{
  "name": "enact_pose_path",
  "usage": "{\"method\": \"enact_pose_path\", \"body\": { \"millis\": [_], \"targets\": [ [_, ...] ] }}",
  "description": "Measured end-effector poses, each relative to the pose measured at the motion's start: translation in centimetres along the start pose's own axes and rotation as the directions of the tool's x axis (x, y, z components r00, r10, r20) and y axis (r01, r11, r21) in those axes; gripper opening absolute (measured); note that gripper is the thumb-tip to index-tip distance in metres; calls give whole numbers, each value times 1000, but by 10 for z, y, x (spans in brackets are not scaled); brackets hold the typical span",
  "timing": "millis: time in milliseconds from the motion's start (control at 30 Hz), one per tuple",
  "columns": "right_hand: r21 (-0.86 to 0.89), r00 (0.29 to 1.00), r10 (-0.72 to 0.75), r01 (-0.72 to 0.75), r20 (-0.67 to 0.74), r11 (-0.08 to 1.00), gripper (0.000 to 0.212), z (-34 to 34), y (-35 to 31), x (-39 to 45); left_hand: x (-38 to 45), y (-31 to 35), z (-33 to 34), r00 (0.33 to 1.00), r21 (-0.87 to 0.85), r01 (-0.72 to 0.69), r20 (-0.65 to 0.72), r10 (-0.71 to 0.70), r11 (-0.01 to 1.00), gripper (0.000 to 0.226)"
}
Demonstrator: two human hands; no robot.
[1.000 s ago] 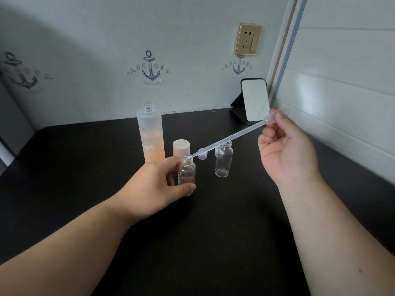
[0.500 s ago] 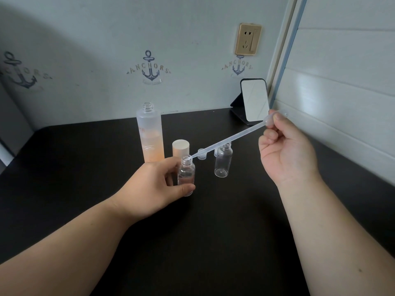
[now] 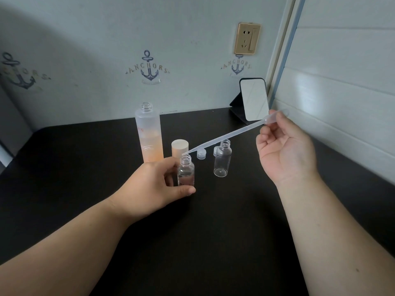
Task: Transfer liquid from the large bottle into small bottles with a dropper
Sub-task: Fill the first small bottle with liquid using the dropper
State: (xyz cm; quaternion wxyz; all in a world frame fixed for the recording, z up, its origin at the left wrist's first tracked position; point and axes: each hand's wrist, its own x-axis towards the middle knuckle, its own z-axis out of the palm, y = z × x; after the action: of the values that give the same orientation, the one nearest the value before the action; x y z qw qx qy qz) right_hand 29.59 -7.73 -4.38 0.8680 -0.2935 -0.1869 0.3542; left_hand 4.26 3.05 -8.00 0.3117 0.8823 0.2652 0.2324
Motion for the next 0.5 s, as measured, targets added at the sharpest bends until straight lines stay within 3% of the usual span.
{"method": "enact_pose_path", "body": {
  "millis": [133, 233, 300, 400, 467, 500],
  "targets": [
    [4, 1000, -1, 1, -19, 1000, 23, 0, -2, -1, -3, 0, 0, 998, -21, -42, -45, 41, 999, 28],
    [8, 1000, -2, 2, -30, 1000, 20, 0, -2, -1, -8, -1, -3, 976, -134, -93, -209, 64, 987, 19],
    [12, 1000, -1, 2, -31, 1000, 20, 0, -2, -1, -10, -2, -5, 926, -180, -121, -374, 46, 976, 14],
    [28, 1000, 0, 1, -31, 1000, 17, 0, -2, -2, -8, -4, -7, 796, -175, -70, -603, -51, 982, 11],
    [41, 999, 0, 1, -34, 999, 14, 0, -2, -2, -4, -8, -8, 730, -208, -11, -670, -134, 978, 29],
    [48, 999, 0, 1, -35, 999, 12, 0, -2, -2, -2, -10, -9, 729, -246, 17, -661, -181, 969, 41]
  ]
}}
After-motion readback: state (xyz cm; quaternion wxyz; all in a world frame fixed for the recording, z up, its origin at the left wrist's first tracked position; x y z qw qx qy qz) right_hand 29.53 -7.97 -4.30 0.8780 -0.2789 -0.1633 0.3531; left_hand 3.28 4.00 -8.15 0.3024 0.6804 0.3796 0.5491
